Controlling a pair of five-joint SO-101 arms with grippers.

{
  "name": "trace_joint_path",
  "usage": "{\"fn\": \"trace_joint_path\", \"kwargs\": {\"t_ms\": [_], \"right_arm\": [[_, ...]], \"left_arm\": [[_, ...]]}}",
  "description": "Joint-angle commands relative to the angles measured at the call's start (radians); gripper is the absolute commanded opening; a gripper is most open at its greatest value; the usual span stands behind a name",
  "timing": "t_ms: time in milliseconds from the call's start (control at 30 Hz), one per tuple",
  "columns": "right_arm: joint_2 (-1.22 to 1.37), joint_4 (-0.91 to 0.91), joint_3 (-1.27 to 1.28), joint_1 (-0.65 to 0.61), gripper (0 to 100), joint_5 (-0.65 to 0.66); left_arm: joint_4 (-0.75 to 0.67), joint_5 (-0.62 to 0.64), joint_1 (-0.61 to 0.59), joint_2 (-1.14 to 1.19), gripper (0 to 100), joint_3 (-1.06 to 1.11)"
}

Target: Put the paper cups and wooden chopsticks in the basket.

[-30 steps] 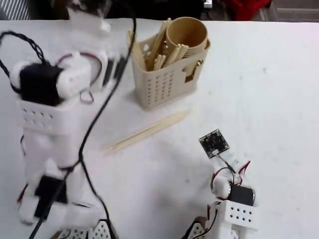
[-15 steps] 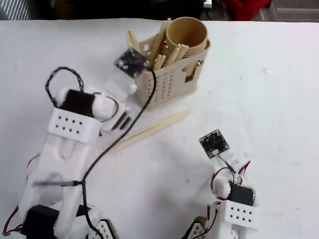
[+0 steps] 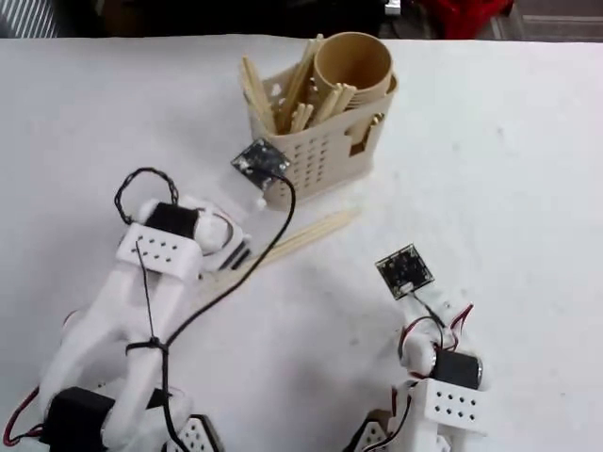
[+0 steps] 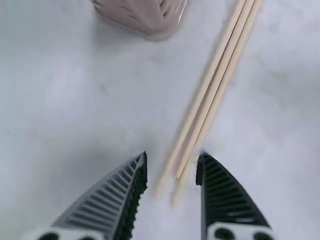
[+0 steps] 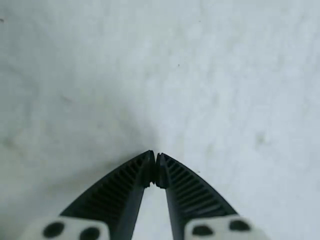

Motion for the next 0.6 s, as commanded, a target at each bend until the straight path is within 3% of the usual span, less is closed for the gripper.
{"fn": "trace_joint_path", "kwargs": {"t_ms": [0, 233, 567], "right_arm": [[-0.008, -0.018, -0.005, 0.002, 1.6, 0.009], [-0.008, -0.018, -0.005, 0.002, 1.6, 0.009], [-0.008, -0.018, -0.005, 0.002, 1.6, 0.009]], "left_arm": [[-0.035, -0.006, 0.004, -0.015, 17, -0.003], [-0.129, -0.011, 0.001, 0.154, 17, -0.006], [-0.141, -0.014, 0.002, 0.174, 17, 0.002]]}}
